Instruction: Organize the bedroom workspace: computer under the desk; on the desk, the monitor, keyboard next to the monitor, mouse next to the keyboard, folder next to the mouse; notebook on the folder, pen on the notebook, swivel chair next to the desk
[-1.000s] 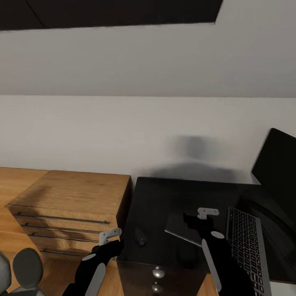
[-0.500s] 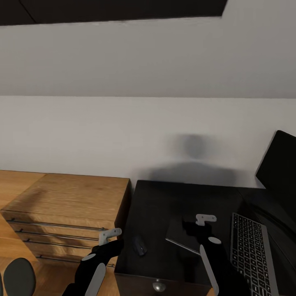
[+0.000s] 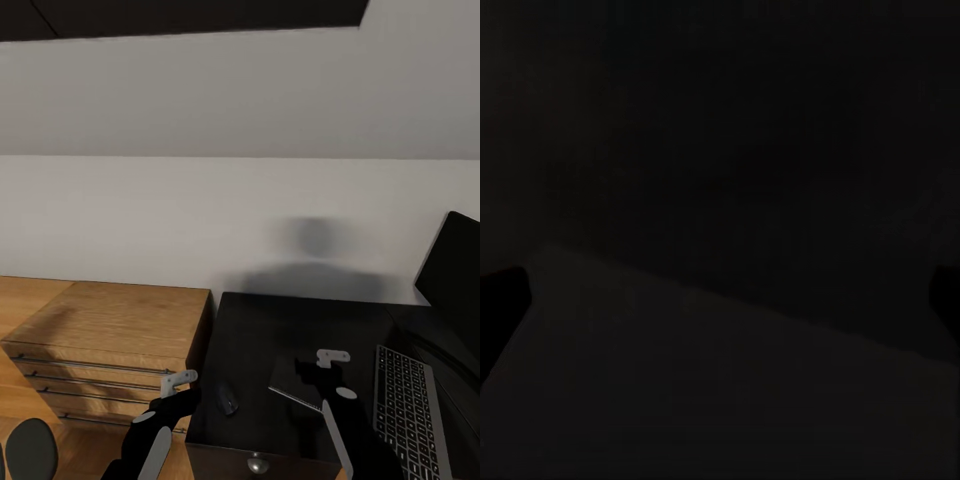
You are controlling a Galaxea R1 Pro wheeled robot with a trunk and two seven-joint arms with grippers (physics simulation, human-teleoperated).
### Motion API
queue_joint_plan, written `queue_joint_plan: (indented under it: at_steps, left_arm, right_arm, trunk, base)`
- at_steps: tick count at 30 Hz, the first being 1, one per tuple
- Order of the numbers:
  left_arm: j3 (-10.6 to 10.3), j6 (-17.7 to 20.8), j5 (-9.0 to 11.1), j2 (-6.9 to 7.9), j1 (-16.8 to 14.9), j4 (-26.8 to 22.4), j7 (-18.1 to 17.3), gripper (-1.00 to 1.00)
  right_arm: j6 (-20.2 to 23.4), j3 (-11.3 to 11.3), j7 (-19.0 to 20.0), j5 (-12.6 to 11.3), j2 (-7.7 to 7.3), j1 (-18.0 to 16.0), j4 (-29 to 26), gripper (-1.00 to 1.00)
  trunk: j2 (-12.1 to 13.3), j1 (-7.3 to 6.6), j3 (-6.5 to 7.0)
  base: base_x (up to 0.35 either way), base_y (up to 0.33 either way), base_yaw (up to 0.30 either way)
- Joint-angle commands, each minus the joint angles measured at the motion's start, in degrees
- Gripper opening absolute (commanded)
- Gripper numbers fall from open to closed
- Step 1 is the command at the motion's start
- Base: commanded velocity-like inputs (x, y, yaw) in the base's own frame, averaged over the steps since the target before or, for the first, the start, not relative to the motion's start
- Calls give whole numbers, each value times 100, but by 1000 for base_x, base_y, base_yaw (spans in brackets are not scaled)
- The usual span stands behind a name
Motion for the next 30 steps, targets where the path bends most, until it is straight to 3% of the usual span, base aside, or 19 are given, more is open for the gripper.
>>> queue_joint_plan:
  at_steps: [1,12,15,17,27,30]
  left_arm:
    - [-9,13,60,1,-4,-7,55,100]
    - [-10,14,60,0,-4,-7,55,100]
    - [-9,13,60,1,-4,-7,55,100]
    - [-8,14,60,1,-4,-13,50,100]
    - [-9,14,60,1,-4,-16,47,100]
    - [-8,14,60,1,-4,-16,49,100]
  right_arm:
    - [-8,-7,-12,19,4,-3,18,100]
    - [-226,-87,-300,9,3,-76,215,100]
    - [-230,-212,-339,8,3,-294,370,100]
    - [-229,-414,-359,14,-5,-779,827,100]
    - [-333,-580,-366,2,-223,-1758,2169,100]
    - [-442,-618,-366,5,-276,-1893,2421,100]
  trunk:
    - [-4,0,-7]
    - [-4,0,-7]
    - [-4,0,-7]
    - [-4,0,-7]
    - [-4,0,-7]
    - [-4,0,-7]
  base:
    - [0,0,0]
    - [0,0,0]
    - [0,0,0]
    - [0,0,0]
    - [0,0,0]
    - [0,0,0]
